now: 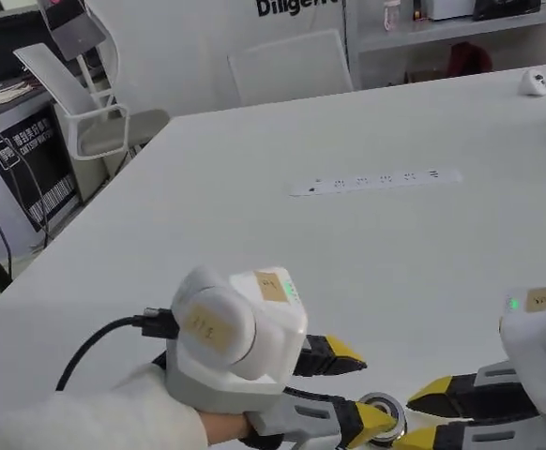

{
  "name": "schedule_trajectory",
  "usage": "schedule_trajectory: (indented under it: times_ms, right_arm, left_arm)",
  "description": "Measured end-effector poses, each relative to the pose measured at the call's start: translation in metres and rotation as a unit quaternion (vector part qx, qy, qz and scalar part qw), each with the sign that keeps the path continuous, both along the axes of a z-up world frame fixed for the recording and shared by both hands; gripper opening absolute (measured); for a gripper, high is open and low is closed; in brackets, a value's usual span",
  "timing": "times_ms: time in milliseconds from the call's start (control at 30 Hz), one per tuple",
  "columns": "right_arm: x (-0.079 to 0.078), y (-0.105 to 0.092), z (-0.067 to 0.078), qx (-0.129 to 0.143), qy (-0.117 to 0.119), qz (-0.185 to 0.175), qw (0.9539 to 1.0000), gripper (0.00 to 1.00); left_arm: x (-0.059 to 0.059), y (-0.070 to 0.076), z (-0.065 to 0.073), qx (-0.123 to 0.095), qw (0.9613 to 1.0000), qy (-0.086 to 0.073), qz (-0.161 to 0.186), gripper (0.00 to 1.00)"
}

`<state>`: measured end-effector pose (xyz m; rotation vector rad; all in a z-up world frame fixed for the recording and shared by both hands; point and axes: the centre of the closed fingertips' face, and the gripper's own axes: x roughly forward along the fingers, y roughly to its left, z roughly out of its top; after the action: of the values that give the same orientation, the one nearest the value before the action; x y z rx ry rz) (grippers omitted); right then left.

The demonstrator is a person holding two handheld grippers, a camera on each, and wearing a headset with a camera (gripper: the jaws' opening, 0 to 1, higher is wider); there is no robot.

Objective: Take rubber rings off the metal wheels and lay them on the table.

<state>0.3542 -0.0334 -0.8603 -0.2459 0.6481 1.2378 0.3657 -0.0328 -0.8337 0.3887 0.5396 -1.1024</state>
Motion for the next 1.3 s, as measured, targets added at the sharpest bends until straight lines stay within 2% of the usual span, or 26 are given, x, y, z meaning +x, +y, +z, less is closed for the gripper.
schedule_trajectory:
  times_ms: [167, 267, 433, 533, 567, 600, 667, 867, 900, 933, 967, 1000, 1033, 1067, 1133, 1233, 1300]
  right_arm:
    - [-0.001, 0.002, -0.002, 0.002, 0.004, 0.000, 1.0000, 0.22]
    - [-0.001, 0.003, -0.003, -0.001, 0.003, 0.005, 1.0000, 0.23]
    - [0.000, 0.003, -0.003, -0.003, -0.002, 0.009, 1.0000, 0.23]
    - [0.000, 0.001, -0.004, -0.005, 0.001, 0.010, 0.9999, 0.18]
    - [0.000, 0.000, -0.005, -0.008, 0.000, 0.010, 0.9999, 0.17]
    - [0.000, 0.000, -0.004, -0.006, -0.002, 0.011, 0.9999, 0.16]
    - [-0.001, 0.000, -0.004, -0.008, -0.003, 0.013, 0.9999, 0.14]
    - [-0.001, -0.003, -0.004, -0.022, -0.017, 0.022, 0.9994, 0.09]
    - [0.001, -0.005, -0.005, -0.029, -0.024, 0.020, 0.9991, 0.06]
    - [0.007, -0.008, -0.005, -0.038, -0.039, 0.010, 0.9985, 0.01]
    - [0.008, -0.009, -0.005, -0.042, -0.047, 0.012, 0.9979, 0.00]
    - [0.003, -0.004, -0.002, -0.019, -0.026, 0.014, 0.9994, 0.00]
    - [0.003, -0.009, -0.006, -0.035, -0.012, 0.005, 0.9993, 0.00]
    - [0.005, -0.008, -0.005, -0.029, -0.023, 0.011, 0.9993, 0.00]
    - [0.001, -0.008, -0.005, -0.023, -0.013, 0.017, 0.9995, 0.02]
    - [-0.001, -0.006, -0.005, -0.016, -0.008, 0.013, 0.9998, 0.18]
    - [-0.002, -0.004, -0.006, -0.014, -0.010, 0.015, 0.9997, 0.19]
  left_arm:
    - [-0.003, -0.002, -0.013, 0.005, 1.0000, 0.008, -0.002, 0.23]
    - [-0.003, 0.001, -0.018, 0.009, 0.9999, 0.011, 0.004, 0.23]
    - [-0.003, -0.002, -0.016, 0.001, 0.9999, 0.014, 0.009, 0.20]
    - [-0.001, -0.001, -0.017, -0.014, 0.9991, 0.030, 0.025, 0.18]
    - [0.001, 0.001, -0.018, -0.014, 0.9989, 0.030, 0.032, 0.15]
    - [-0.001, 0.000, -0.017, -0.025, 0.9983, 0.043, 0.031, 0.14]
    - [0.002, 0.002, -0.018, -0.029, 0.9977, 0.046, 0.042, 0.14]
    - [0.000, 0.001, -0.017, -0.026, 0.9985, 0.034, 0.033, 0.14]
    - [0.001, 0.001, -0.017, -0.025, 0.9987, 0.031, 0.031, 0.14]
    - [0.000, 0.000, -0.017, -0.020, 0.9994, 0.021, 0.020, 0.14]
    - [-0.001, -0.001, -0.017, -0.019, 0.9995, 0.018, 0.017, 0.14]
    - [-0.001, 0.000, -0.017, -0.021, 0.9993, 0.021, 0.021, 0.14]
    - [0.000, -0.001, -0.017, -0.021, 0.9994, 0.020, 0.021, 0.14]
    - [0.000, 0.000, -0.017, -0.021, 0.9994, 0.020, 0.020, 0.14]
    - [0.000, -0.001, -0.016, -0.022, 0.9994, 0.019, 0.020, 0.14]
    - [0.000, -0.001, -0.016, -0.023, 0.9994, 0.018, 0.020, 0.14]
    - [0.000, -0.001, -0.015, -0.024, 0.9993, 0.018, 0.020, 0.14]
